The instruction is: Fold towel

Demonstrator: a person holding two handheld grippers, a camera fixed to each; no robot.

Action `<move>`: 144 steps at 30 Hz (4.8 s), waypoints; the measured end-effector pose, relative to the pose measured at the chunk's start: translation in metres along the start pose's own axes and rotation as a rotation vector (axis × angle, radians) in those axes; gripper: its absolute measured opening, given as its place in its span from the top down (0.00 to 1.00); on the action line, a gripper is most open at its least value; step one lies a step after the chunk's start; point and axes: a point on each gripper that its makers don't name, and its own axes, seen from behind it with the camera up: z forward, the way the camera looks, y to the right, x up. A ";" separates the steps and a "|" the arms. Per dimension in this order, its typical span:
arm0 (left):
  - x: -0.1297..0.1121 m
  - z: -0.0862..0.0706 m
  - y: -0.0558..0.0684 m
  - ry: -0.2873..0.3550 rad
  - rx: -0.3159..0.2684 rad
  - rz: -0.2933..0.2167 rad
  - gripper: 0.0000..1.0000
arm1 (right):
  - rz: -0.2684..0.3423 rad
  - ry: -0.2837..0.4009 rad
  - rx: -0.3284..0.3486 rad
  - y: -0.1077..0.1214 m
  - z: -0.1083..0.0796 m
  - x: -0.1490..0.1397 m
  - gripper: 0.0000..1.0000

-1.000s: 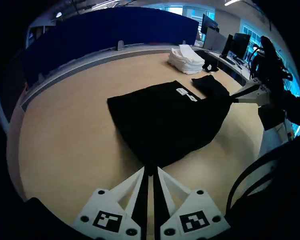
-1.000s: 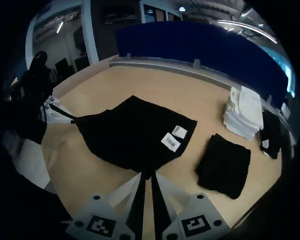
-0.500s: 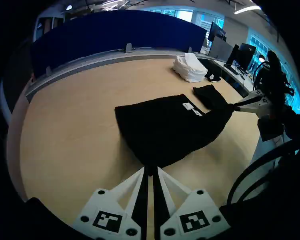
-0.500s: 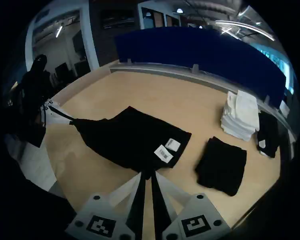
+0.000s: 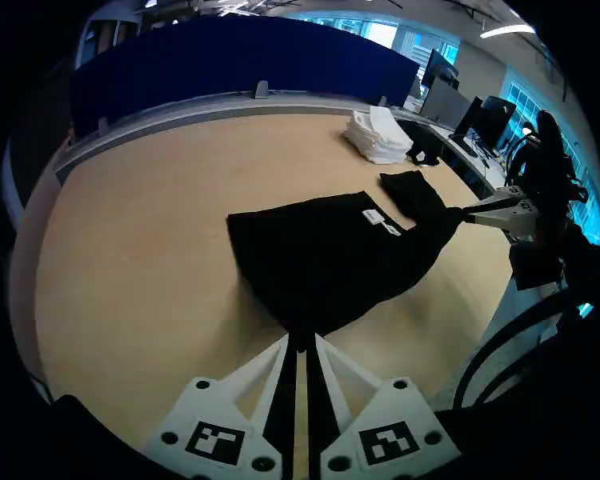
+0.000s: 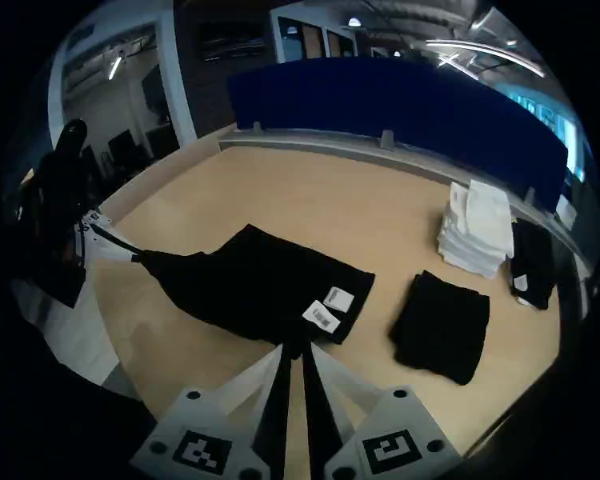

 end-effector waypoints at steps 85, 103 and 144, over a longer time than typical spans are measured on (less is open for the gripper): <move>0.073 0.157 -0.102 -0.104 0.048 0.041 0.30 | 0.145 -0.135 -0.126 0.101 0.138 0.012 0.51; 0.073 0.136 -0.104 -0.058 0.074 0.013 0.15 | 0.124 -0.102 -0.129 0.096 0.126 0.017 0.33; -0.044 0.057 -0.092 -0.074 0.170 -0.137 0.15 | 0.099 -0.162 -0.111 0.055 0.086 -0.054 0.33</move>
